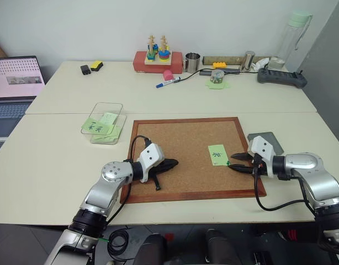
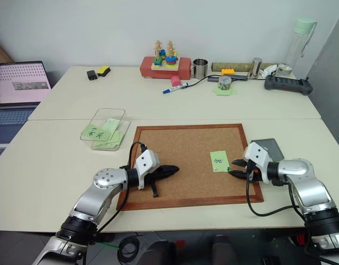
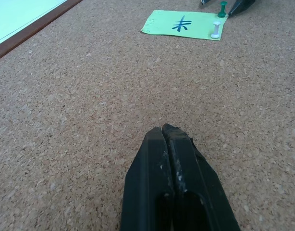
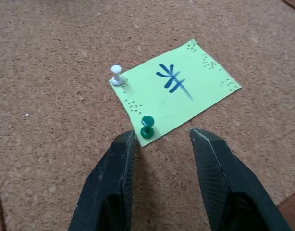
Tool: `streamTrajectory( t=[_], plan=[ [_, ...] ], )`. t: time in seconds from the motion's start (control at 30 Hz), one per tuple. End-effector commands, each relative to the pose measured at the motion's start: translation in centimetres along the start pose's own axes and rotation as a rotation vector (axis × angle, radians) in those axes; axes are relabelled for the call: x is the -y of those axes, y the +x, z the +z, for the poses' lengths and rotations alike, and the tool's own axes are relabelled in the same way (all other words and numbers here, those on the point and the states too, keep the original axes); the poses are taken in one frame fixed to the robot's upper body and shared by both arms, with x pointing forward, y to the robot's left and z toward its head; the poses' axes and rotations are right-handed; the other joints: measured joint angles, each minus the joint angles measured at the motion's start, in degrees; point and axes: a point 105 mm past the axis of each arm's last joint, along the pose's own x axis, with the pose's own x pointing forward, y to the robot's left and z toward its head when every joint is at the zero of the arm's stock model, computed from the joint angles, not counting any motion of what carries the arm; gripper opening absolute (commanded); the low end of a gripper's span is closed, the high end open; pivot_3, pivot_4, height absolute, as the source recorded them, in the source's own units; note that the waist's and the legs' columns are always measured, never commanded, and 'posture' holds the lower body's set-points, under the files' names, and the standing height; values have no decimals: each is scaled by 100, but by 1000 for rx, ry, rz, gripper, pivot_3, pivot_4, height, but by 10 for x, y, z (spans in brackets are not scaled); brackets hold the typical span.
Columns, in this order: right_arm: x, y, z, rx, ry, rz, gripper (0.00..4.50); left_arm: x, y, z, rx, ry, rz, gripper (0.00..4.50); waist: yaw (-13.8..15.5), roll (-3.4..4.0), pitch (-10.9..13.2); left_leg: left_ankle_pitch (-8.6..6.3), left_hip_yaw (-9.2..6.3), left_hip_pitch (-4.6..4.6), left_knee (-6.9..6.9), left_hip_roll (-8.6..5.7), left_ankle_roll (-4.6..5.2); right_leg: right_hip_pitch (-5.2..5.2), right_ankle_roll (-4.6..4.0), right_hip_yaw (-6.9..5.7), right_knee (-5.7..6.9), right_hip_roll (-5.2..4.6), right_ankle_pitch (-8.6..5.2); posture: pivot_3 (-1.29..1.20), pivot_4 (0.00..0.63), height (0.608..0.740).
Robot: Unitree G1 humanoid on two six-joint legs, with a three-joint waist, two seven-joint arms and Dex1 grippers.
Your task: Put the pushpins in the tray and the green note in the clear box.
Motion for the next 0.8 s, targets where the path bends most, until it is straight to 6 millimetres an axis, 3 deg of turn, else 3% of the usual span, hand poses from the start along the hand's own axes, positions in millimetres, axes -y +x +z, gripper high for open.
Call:
streamTrajectory(
  t=[0.03,0.3,0.4,0.63,0.8],
  plan=[
    [2,-2,14,53,0,-7,1859,1,-3,-6,-30,4,5,0,0,0,0,0,-1,0,0,0,0,0,0,0,0,0,0,0,150,740],
    [1,1,7,55,50,-3,1859,2,-3,-7,-33,1,5,0,0,0,0,0,0,0,0,0,0,0,0,0,0,0,0,0,150,740],
    [1,1,10,65,55,1,1443,2,-4,-7,-35,2,6,0,0,0,0,0,0,0,0,0,0,0,0,0,0,0,0,0,150,740],
    [-1,0,16,88,66,24,16,2,-4,-8,-38,1,6,0,0,0,0,0,0,0,0,0,0,0,0,0,0,0,0,0,150,740],
    [-2,-3,25,124,93,39,16,2,-5,-8,-41,1,4,0,0,0,0,0,-2,0,-1,0,0,0,0,-1,0,0,0,0,150,740]
  ],
)
